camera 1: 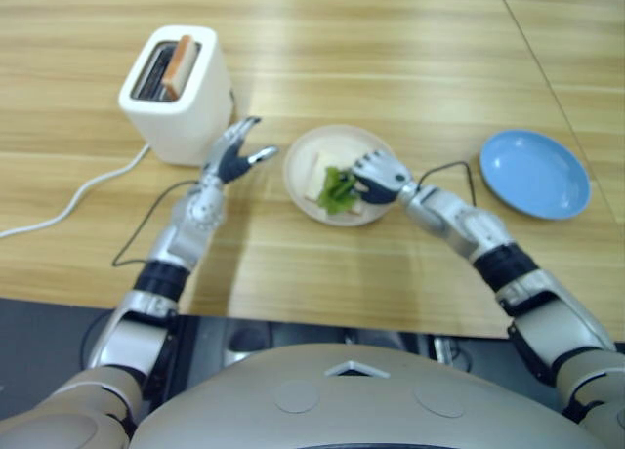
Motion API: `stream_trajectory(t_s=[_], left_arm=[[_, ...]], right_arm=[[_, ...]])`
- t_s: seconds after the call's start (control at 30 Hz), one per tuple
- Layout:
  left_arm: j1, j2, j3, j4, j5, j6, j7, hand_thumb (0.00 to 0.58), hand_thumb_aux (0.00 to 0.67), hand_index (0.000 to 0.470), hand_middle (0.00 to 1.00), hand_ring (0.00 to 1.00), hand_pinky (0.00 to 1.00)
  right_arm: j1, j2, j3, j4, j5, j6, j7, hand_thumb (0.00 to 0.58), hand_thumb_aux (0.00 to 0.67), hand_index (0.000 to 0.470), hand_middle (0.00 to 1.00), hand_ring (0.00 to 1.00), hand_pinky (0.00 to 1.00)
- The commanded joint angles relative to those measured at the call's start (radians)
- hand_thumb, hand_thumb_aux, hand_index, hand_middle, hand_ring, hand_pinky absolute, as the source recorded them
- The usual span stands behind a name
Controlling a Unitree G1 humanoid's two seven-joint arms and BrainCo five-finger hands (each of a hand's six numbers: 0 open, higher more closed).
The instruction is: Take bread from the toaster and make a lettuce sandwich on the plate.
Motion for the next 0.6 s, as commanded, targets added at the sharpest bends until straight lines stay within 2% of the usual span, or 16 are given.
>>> stream_trajectory(t_s=[0.03,0.6], left_arm=[[-0.001,0.007,-0.008,0.016,0.005,0.009,0.000,0.000,0.000,0.000,0.00,0.00,0.00],[0.008,0.002,-0.013,0.022,0.008,0.008,0.003,0.000,0.000,0.000,0.00,0.00,0.00]], right_arm=[[-0.034,-0.020,-0.002,0.061,-0.005,-0.002,-0.018,0.580,0.670,0.460,0.84,0.84,0.84],[-0.025,-0.101,-0.049,-0.074,0.021,0.014,0.004,0.580,0.670,0.460,0.84,0.84,0.84]])
